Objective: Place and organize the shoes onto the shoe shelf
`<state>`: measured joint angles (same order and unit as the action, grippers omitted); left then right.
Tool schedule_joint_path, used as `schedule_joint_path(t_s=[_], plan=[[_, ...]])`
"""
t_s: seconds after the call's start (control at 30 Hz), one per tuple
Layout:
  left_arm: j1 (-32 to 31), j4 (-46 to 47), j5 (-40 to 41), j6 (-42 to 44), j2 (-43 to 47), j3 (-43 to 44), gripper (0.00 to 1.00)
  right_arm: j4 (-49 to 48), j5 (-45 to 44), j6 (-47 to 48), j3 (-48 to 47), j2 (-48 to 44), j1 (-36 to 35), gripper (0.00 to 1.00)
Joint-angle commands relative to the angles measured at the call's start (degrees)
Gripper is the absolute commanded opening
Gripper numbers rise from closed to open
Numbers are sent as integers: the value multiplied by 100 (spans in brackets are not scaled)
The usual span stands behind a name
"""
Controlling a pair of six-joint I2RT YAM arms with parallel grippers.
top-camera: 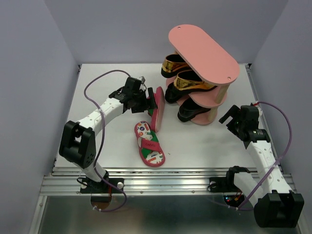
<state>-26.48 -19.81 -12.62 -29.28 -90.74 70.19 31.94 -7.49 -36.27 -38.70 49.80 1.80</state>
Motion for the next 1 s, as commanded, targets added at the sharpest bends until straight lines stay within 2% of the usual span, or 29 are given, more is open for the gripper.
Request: schedule_joint_path(t_s=[0.0,0.1,0.17,0.2,0.23,0.27,0.3,0.33,0.4,0.43,0.7,0.83,0.97], plan=[[-181,530,198,-148,-233,-120,89,-145,19,6,11,-146,13,100],[-331,602,383,-192,-646,20,86,-145,45,-3,3,-111,13,100],[-419,558,523,-245,-936,205,80,-145,37,6,-24,-111,13,100],[-446,549,594,-306,-972,240,77,-127,28,6,-32,-128,13,100],[-472,549,733,-333,-981,310,68,-118,19,15,-50,-137,13,100],[-472,540,796,-350,-963,328,64,-110,2,24,-50,-163,13,100],[-481,505,857,-359,-946,354,56,-101,-25,41,-50,-181,13,100],[-481,435,1015,-359,-928,485,33,-101,-25,50,-41,-181,13,100],[-472,7,1200,-307,-946,723,9,-101,10,41,-41,-138,13,100],[-472,-161,1601,-246,-954,976,0,-101,10,50,-50,-120,13,100],[-376,-1559,3405,10,-506,2164,0,-153,1,50,-24,-102,13,100],[-358,-2069,4484,212,-900,2709,0,-215,63,32,3,-67,13,100],[-358,-2509,5111,186,-1814,3403,0,-224,81,50,-41,-58,13,100]])
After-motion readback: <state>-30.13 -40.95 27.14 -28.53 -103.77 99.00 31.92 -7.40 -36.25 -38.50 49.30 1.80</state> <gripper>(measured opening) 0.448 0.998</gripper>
